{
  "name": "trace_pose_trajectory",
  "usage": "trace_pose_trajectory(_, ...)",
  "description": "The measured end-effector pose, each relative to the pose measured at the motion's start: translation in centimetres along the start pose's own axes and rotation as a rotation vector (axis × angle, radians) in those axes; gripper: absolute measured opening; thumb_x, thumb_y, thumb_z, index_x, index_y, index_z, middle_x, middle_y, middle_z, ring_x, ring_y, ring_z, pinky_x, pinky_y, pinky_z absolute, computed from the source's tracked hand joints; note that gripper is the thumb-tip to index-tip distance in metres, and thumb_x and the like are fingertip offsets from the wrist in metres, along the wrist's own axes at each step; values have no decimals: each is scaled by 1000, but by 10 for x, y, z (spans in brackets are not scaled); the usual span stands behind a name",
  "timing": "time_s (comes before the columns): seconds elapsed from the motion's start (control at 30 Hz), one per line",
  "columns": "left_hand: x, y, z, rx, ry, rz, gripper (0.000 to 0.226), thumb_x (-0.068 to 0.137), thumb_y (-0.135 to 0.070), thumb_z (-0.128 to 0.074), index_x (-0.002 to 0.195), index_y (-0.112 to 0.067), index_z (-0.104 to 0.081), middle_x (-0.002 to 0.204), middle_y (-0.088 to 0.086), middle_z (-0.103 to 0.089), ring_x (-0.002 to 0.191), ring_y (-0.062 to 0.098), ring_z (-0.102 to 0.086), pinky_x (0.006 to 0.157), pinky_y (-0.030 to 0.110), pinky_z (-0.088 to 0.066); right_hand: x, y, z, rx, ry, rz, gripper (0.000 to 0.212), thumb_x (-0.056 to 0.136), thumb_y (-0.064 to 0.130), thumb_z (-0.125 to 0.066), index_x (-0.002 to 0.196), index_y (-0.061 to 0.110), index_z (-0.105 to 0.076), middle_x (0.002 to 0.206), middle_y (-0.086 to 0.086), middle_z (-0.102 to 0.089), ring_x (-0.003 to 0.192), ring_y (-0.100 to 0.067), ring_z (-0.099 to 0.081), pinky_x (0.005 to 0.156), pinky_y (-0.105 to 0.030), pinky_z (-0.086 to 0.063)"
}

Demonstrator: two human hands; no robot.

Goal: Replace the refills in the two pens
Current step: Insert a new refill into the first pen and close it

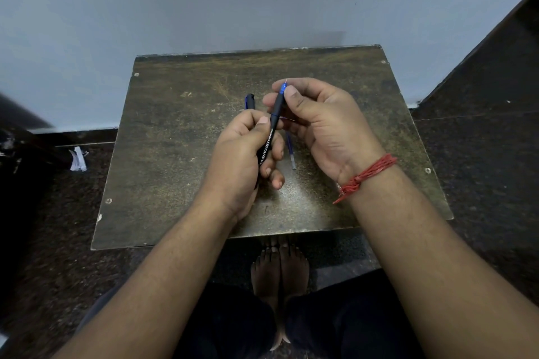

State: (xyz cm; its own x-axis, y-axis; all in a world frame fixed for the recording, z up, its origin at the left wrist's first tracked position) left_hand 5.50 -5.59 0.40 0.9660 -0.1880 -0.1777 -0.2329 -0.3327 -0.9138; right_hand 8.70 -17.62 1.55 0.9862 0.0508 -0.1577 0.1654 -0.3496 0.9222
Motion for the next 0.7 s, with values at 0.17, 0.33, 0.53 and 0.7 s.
trace_pose_trajectory(0.17,0,2,0,3,1,-2,16,105,-16,-40,101,-8,-53,57,3,-53,36,9,-32,36,21,-36,1,-2,0,-26,-38,2,7,94,8,-65,88,11,-62,72,0,-70,67,-15,-66,65,-27,-56)
trace_pose_trajectory(0.33,0,2,1,-3,-2,8,18,105,-16,-41,93,-10,-53,57,2,-51,38,9,-33,37,22,-37,-1,-2,-3,-10,-21,-8,10,97,8,-60,103,2,-66,84,-7,-71,74,-14,-70,66,-25,-56)
trace_pose_trajectory(0.53,0,5,-3,-59,51,66,23,104,-17,-40,95,-5,-58,57,2,-47,39,9,-33,38,22,-38,-2,-1,-6,-6,14,-30,15,101,6,-53,97,6,-68,83,-6,-74,86,-31,-58,63,-23,-55)
trace_pose_trajectory(0.7,1,5,-5,-79,46,46,26,105,-20,-43,90,-8,-59,54,-3,-45,41,6,-35,39,22,-45,-3,2,-6,-2,8,-18,9,98,8,-58,92,6,-65,75,-4,-71,67,-16,-64,60,-24,-55)
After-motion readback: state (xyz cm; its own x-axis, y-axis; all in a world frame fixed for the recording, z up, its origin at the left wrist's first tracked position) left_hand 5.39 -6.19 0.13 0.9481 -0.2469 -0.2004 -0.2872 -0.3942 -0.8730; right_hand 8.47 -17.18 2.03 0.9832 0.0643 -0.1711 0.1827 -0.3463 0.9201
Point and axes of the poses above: each hand's wrist, its own x-axis towards the middle knuckle, its own z-axis out of the back of the hand, y = z × x, the point moved 6 cm from there along x, towards the middle knuckle
